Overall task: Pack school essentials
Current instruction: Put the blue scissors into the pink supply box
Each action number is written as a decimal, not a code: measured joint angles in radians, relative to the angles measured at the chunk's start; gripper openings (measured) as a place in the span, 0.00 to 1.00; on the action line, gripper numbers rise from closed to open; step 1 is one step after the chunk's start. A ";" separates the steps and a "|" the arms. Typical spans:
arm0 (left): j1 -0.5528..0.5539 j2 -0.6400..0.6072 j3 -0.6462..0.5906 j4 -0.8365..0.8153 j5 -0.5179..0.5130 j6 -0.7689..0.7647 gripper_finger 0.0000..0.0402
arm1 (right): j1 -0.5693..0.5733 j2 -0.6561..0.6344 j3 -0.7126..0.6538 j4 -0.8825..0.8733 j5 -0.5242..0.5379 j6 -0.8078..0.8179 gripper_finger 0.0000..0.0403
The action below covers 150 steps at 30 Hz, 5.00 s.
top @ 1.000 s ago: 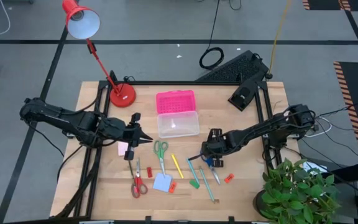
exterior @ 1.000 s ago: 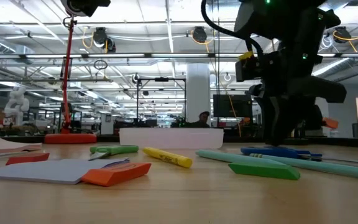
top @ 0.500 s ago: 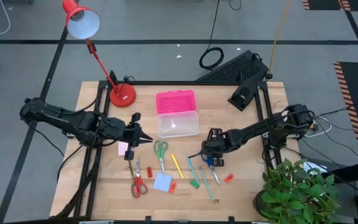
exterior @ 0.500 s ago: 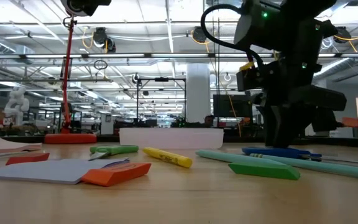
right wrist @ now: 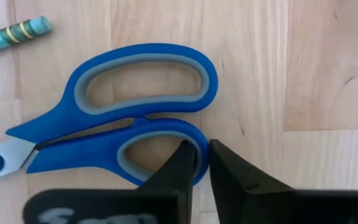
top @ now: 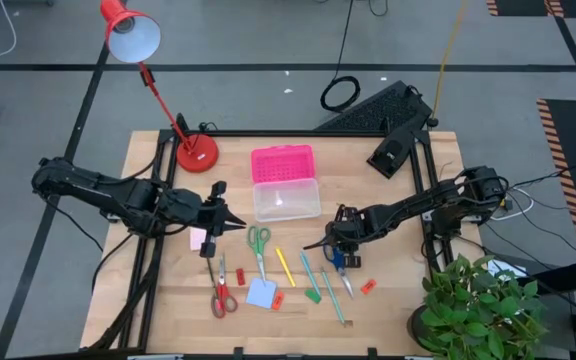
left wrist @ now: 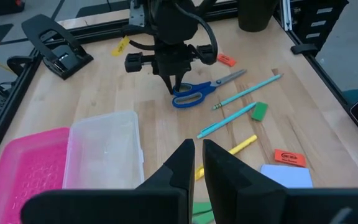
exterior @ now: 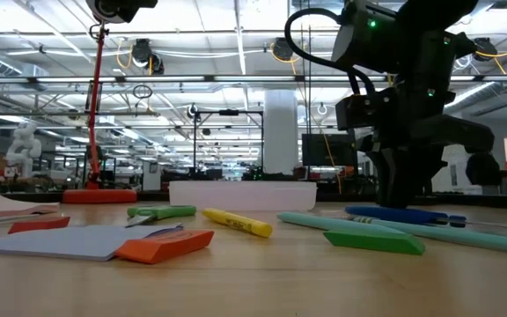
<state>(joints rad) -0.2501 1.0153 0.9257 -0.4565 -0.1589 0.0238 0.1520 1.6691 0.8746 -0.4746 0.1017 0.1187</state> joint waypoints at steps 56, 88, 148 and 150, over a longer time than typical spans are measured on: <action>0.117 0.503 0.000 0.764 -0.018 0.139 0.62 | 0.357 -0.376 -0.002 0.196 1.282 -0.124 0.08; 0.099 0.866 0.264 0.870 -0.210 -0.001 0.61 | 0.439 -0.376 -0.002 0.451 1.469 -0.420 0.08; 0.348 0.601 0.169 0.041 -0.033 0.151 0.04 | 0.465 -0.393 -0.002 0.500 0.967 -0.430 0.63; 0.363 0.602 0.140 0.068 0.000 0.179 0.03 | 0.465 -0.393 -0.002 0.500 0.967 -0.446 0.63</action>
<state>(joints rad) 0.1125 1.6169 1.0660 -0.3889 -0.1591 0.2026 0.6174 1.2762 0.8730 0.0250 1.0683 -0.3273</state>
